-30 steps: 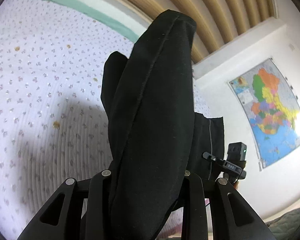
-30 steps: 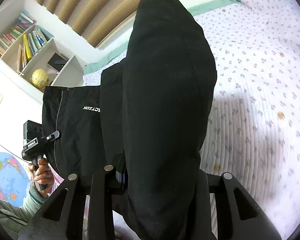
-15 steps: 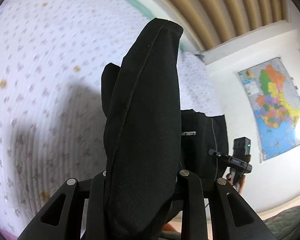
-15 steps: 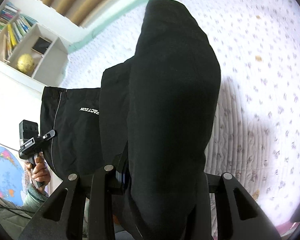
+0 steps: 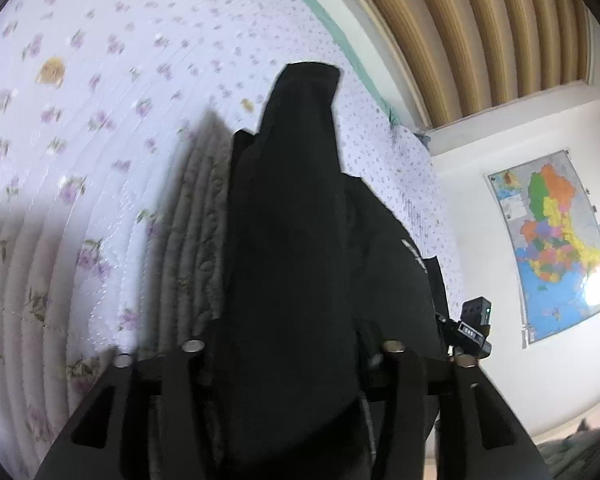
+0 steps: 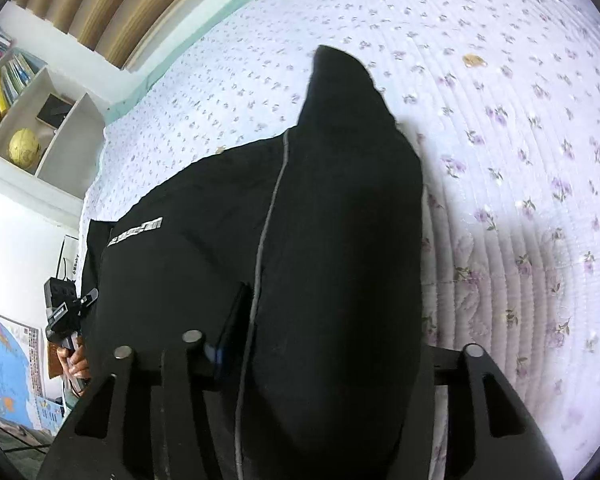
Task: Fold large clothes
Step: 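Lower the folded jacket onto the bed with both tools and open them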
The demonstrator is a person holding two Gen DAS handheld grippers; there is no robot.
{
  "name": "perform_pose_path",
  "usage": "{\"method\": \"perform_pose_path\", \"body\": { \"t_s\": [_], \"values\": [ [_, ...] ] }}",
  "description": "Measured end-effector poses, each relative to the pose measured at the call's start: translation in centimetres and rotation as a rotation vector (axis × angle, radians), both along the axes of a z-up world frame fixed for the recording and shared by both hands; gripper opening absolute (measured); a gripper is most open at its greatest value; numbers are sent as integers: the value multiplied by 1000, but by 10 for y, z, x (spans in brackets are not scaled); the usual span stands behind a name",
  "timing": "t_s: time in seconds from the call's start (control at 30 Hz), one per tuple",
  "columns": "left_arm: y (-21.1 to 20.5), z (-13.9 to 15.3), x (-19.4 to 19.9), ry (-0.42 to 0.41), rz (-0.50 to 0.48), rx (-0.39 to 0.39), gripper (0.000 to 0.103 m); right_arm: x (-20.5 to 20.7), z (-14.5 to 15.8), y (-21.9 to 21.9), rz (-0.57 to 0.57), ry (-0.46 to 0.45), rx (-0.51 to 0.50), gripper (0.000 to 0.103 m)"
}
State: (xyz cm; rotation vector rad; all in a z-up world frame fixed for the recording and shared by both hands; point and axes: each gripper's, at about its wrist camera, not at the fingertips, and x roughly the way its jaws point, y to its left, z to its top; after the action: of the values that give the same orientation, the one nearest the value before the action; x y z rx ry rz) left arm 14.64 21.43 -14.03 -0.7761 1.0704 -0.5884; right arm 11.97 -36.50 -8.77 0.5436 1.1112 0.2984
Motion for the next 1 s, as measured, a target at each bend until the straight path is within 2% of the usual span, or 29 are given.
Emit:
{"method": "perform_pose_path", "body": {
  "t_s": [0.1, 0.23, 0.3, 0.37, 0.47, 0.6, 0.7, 0.8, 0.83, 0.87, 0.93, 1.0],
  "values": [
    [3, -3, -5, -21, 2, -34, 56, -11, -4, -10, -23, -25, 4, 60],
    [16, 19, -26, -117, 60, 84, 56, -24, 0, -18, -80, -47, -35, 68],
    [29, 33, -42, -152, 105, 111, 55, -46, 13, -23, -110, -70, -93, 73],
    [34, 57, -61, -213, 142, 201, 55, -65, 30, -23, -132, -94, -160, 73],
    [20, 88, -79, -288, 143, 355, 55, -87, 59, -14, -157, -167, -226, 73],
    [-22, 111, -87, -360, 77, 424, 55, -96, 81, 18, -125, -235, -235, 73],
    [-52, 107, -77, -338, 47, 460, 55, -80, 76, 54, -82, -201, -308, 73],
    [-76, 74, -55, -214, -9, 498, 55, -65, 54, 78, -57, -110, -402, 73],
    [-82, 58, -47, -154, -25, 525, 55, -59, 45, 87, -55, -81, -455, 73],
    [-83, 52, -44, -129, -21, 533, 55, -55, 38, 95, -54, -61, -508, 73],
    [-85, 56, -45, -128, -7, 554, 55, -53, 37, 99, -68, -49, -537, 73],
    [-89, 71, -53, -178, -4, 597, 55, -58, 41, 99, -75, -53, -532, 73]
  ]
}}
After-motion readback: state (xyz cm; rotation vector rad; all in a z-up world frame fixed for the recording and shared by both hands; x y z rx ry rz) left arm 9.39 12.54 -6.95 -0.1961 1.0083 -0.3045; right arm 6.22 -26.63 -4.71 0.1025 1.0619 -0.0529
